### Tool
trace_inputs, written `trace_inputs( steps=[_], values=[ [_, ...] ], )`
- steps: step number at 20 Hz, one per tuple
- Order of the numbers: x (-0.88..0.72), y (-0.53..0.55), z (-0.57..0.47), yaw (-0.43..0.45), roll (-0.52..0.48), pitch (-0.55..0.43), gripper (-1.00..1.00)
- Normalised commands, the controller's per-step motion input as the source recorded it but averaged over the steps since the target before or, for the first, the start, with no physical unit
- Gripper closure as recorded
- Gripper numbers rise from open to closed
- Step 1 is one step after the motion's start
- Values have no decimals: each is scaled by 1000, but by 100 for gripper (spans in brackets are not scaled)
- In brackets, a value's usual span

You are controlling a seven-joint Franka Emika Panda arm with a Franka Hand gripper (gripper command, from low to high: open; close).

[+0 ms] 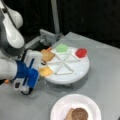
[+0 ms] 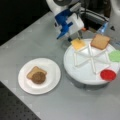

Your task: Ingredient selection for cheeseburger or sandwich

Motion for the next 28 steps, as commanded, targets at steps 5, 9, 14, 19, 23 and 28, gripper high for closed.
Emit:
trace_inputs(
  steps=[5, 9, 14, 19, 23, 28],
  values=[
    [277, -223, -84, 118, 261, -73, -100],
    [261, -249, -53, 146, 237, -67, 100],
    [217, -247, -36, 159, 228, -51, 100],
    [193, -235, -51, 156, 226, -47, 100],
    [189, -225, -58, 160, 235, -48, 100],
    [197, -226, -58, 152, 240, -51, 100]
  ],
)
